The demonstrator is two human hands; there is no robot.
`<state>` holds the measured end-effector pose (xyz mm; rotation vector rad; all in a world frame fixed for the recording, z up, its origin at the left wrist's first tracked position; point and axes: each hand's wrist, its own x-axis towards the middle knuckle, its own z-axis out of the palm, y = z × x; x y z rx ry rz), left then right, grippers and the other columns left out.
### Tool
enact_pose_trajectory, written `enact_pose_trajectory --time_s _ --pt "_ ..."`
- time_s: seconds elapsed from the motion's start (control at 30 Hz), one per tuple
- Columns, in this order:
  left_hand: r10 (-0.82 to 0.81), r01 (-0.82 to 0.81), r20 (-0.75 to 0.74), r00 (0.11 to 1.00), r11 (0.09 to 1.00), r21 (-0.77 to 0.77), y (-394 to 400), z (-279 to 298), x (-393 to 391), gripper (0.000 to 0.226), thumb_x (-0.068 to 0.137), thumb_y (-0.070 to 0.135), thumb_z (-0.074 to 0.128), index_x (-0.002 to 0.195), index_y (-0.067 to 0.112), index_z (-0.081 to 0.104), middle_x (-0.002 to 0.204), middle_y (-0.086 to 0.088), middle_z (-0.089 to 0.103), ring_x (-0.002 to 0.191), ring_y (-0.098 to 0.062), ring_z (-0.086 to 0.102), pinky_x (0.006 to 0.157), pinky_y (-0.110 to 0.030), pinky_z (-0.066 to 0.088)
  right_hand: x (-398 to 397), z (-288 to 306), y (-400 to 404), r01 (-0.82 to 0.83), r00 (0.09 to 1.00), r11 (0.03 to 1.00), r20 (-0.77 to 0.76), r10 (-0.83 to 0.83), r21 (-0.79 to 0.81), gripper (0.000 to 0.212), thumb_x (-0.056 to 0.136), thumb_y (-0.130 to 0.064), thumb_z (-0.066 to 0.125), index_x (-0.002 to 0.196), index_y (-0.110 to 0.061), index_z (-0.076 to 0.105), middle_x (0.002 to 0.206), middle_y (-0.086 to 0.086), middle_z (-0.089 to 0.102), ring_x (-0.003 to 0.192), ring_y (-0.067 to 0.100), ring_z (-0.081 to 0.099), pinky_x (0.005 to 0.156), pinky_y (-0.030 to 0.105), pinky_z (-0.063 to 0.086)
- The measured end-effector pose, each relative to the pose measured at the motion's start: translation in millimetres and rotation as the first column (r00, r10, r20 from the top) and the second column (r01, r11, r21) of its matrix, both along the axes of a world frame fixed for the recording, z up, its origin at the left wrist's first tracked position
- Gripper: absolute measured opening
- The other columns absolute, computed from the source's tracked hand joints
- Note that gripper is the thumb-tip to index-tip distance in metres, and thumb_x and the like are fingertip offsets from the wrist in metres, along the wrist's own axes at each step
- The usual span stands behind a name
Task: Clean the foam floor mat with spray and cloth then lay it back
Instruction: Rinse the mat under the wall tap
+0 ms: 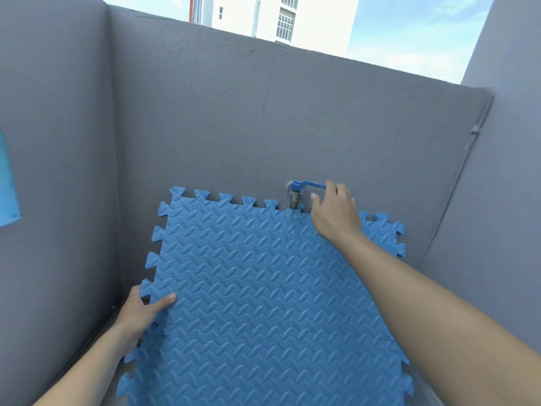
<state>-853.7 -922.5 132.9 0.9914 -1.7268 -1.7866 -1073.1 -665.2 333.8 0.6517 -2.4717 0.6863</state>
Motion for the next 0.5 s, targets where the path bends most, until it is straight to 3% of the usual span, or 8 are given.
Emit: enact_pose_trajectory --time_s 0.1,0.17,0.23,0.4,0.5 --pt "-0.034 0.039 0.073 0.997 0.997 -0.068 1.5 1.2 -0.2 0.067 0.063 0.033 0.088 0.115 0.014 0.050 0.110 -0.004 0.065 0.094 -0.024 0.064 0.078 -0.040 0.053 10.4 -32.4 12.1 -0.101 0.993 0.982 0.040 0.109 -0.160 0.071 0.102 -0.051 0.031 0.157 -0.021 -0.001 0.166 -0.002 -0.001 0.153 0.019 -0.002 0.123 0.040 0.007" --pt "-0.109 0.123 0.125 0.986 0.986 -0.113 5.2 4.7 -1.7 0.065 0.055 0.031 0.092 0.107 0.011 0.058 0.102 -0.003 0.070 0.087 -0.020 0.068 0.069 -0.032 0.053 18.7 -77.5 26.9 -0.098 0.991 0.959 0.065 0.119 -0.264 0.073 0.101 -0.053 0.031 0.157 -0.025 -0.005 0.165 -0.006 -0.006 0.152 0.013 -0.007 0.123 0.038 0.003" --pt "-0.187 0.200 0.123 0.975 0.974 -0.102 16.4 7.2 -8.6 0.061 0.053 0.024 0.094 0.102 0.009 0.061 0.095 -0.004 0.074 0.081 -0.019 0.072 0.063 -0.028 0.053 24.5 -135.4 50.2 0.012 0.983 0.931 0.177 0.056 -0.364 0.073 0.100 -0.052 0.033 0.158 -0.022 -0.001 0.166 -0.004 -0.004 0.152 0.013 -0.005 0.124 0.041 0.004" --pt "-0.256 0.256 0.062 0.965 0.967 0.005 46.9 -3.6 -31.4 0.064 0.054 0.014 0.093 0.106 0.011 0.056 0.100 -0.007 0.073 0.084 -0.025 0.073 0.071 -0.038 0.058 24.1 -248.4 130.5 0.440 0.847 0.863 0.432 -0.308 -0.247 0.082 0.093 -0.057 0.032 0.156 -0.008 0.014 0.164 0.016 0.013 0.151 0.033 0.013 0.117 0.054 0.013" --pt "-0.232 0.231 0.010 0.973 0.971 0.057 52.2 -7.9 -31.3 0.053 0.059 0.010 0.090 0.097 0.006 0.053 0.093 -0.013 0.075 0.079 -0.030 0.073 0.067 -0.040 0.058 17.3 -256.3 147.9 0.487 0.822 0.851 0.432 -0.371 -0.197 0.086 0.087 -0.059 0.025 0.155 -0.007 0.018 0.164 0.015 0.014 0.150 0.035 0.013 0.117 0.055 0.012"
